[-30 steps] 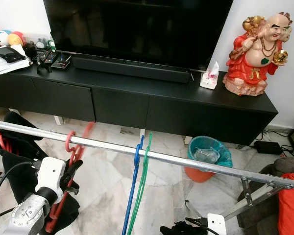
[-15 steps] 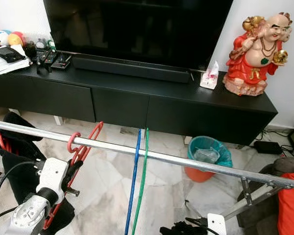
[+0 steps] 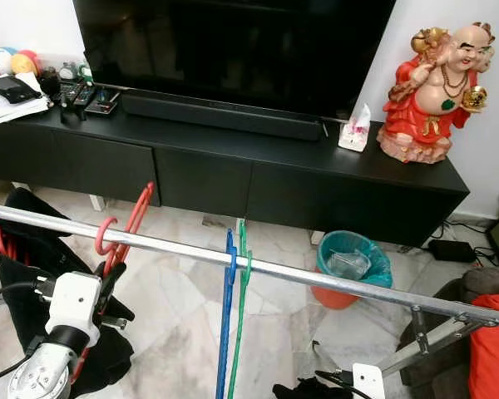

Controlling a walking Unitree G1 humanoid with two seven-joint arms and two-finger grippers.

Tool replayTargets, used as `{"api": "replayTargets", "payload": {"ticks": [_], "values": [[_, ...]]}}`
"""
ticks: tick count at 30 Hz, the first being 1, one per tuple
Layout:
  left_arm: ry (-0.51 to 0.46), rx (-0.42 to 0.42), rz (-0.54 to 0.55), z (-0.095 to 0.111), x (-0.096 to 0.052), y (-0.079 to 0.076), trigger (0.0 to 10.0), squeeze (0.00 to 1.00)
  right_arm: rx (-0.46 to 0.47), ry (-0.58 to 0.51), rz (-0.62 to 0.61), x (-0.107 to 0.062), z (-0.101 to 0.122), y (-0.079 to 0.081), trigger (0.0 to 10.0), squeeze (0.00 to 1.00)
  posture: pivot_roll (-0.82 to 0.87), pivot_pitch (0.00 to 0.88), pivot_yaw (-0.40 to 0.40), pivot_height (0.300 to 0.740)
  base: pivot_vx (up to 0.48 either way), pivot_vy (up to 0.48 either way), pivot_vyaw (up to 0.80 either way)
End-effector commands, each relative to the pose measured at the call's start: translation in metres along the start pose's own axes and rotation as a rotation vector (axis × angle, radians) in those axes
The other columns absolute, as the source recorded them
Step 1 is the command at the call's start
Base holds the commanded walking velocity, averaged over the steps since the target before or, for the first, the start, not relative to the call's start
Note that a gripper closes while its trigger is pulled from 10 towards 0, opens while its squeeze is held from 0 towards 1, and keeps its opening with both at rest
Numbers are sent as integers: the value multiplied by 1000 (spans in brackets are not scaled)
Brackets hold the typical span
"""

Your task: Hang hanger

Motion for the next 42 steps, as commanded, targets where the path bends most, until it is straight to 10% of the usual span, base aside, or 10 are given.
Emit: {"api": "replayTargets", "payload": {"ticks": [1, 2, 14, 20, 25, 32, 42], "values": [[-33, 19, 2, 8, -6, 2, 6353, 0, 0, -10, -17, -1, 4, -7, 10000, 0, 101, 0, -133, 740, 0, 0, 0], [-29, 22, 5, 6, -11, 4, 10000, 0, -1, -9, -17, -1, 4, -8, 10000, 0, 104, 0, -133, 740, 0, 0, 0], [-7, 256, -103, -1, -67, -10, 10000, 0, -22, 2, -17, -1, 1, -10, 10000, 0, 135, 0, -134, 740, 0, 0, 0], [278, 223, -118, -83, -91, -8, 10000, 0, -16, 5, -17, -1, -1, -9, 10000, 0, 119, 0, -123, 740, 0, 0, 0], [455, 115, -50, -129, -93, 3, 10000, 0, 0, 1, -24, -1, -1, -9, 10000, 0, 100, 0, -124, 740, 0, 0, 0], [799, -117, -5, -206, -74, -21, 10000, 0, 25, -11, -36, -1, 0, -8, 10000, 0, 61, 0, -114, 740, 0, 0, 0], [949, -114, -100, -218, -56, -45, 10000, 0, -2, -14, -48, -1, -1, -7, 10000, 0, 16, 0, -79, 740, 0, 0, 0]]}}
Point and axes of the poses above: a point about 5 cm out from each wrist's last joint towards the gripper, its own x axis pointing out of the wrist towards the gripper, its own z axis along the axis of the wrist's last joint, y = z × x, the point moved 6 cm from there along x, pointing out of the wrist towards the gripper, and after that the axes turned 6 degrees about x, right-handed, at the moved point
